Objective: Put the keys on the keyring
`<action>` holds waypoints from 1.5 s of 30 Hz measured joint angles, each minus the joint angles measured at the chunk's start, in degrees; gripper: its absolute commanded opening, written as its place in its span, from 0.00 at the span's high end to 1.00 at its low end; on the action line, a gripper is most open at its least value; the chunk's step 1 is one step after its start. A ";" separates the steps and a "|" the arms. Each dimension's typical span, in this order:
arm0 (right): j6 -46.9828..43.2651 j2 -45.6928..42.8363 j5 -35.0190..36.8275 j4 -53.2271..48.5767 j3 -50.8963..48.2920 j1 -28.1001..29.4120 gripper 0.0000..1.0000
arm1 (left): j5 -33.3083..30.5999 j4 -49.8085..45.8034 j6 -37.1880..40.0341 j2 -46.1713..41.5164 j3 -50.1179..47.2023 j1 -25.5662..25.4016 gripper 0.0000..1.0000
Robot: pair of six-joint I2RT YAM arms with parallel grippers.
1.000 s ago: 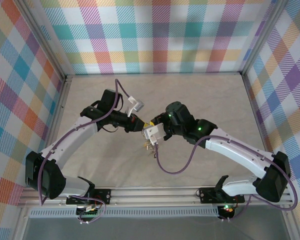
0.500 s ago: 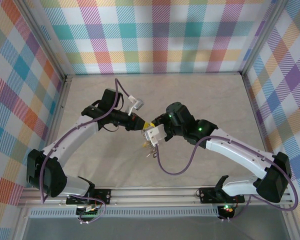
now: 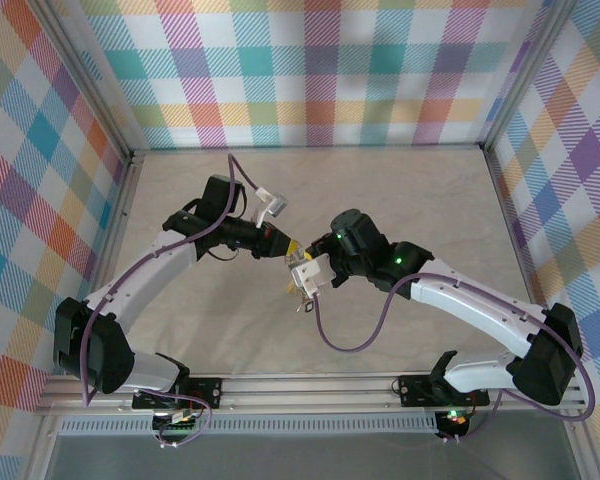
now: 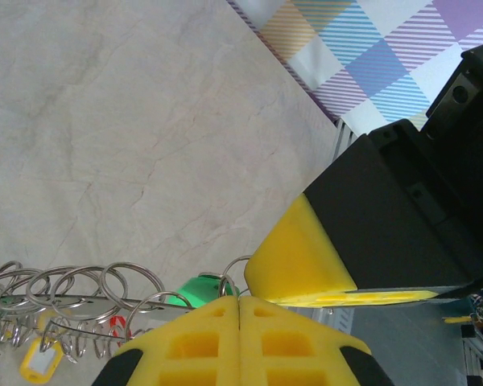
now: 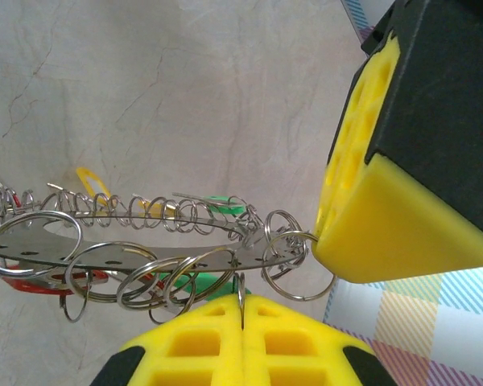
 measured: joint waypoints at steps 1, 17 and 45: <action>0.79 -0.02 0.02 -0.02 0.00 -0.15 1.00 | -0.02 0.00 0.07 0.00 -0.04 0.00 1.00; 37.51 7.13 -9.33 -20.74 4.02 -19.28 1.00 | -0.02 1.51 2.27 0.00 -3.93 1.14 1.00; 45.94 20.98 -25.79 -14.78 1.75 -24.44 0.55 | -0.24 1.51 3.50 1.62 -4.66 1.14 1.00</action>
